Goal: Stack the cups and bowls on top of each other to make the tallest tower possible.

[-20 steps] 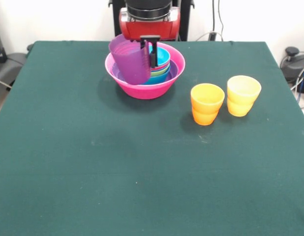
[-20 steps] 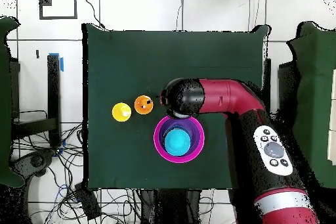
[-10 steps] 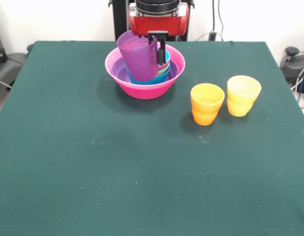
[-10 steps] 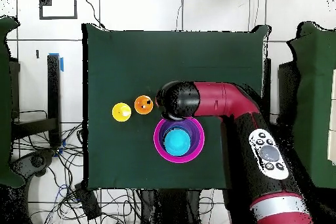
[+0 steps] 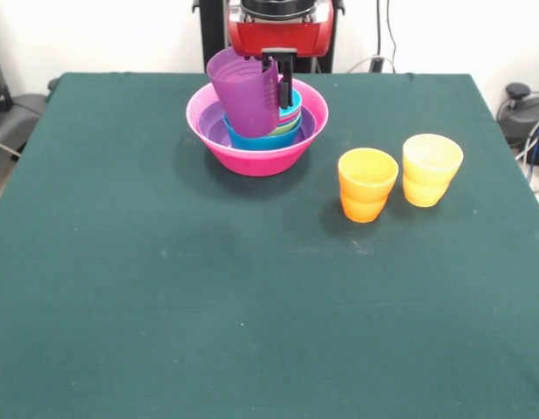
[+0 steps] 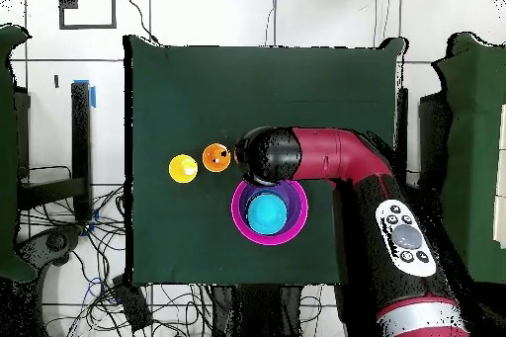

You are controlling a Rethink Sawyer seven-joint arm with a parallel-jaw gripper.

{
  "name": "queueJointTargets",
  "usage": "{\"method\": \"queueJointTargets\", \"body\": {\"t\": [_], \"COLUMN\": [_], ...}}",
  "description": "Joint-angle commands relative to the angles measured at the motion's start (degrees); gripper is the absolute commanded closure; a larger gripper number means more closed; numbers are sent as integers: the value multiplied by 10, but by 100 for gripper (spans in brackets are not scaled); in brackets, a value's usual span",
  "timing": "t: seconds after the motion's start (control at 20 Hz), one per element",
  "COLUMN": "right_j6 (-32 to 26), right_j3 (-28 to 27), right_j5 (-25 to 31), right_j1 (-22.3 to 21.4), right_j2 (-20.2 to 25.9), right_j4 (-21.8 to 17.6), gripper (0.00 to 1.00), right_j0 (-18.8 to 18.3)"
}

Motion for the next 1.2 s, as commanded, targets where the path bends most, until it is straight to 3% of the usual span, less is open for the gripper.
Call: {"method": "queueJointTargets", "body": {"t": [0.05,0.2,0.75,1.2], "right_j6": [59,47,32,32], "right_j3": [42,50,72,68], "right_j5": [-7,24,35,14], "right_j1": [-21,-50,-78,-62], "right_j2": [-6,-5,-5,-11], "right_j4": [24,40,64,58], "gripper": [100,100,100,100], "right_j0": [8,5,0,4]}}
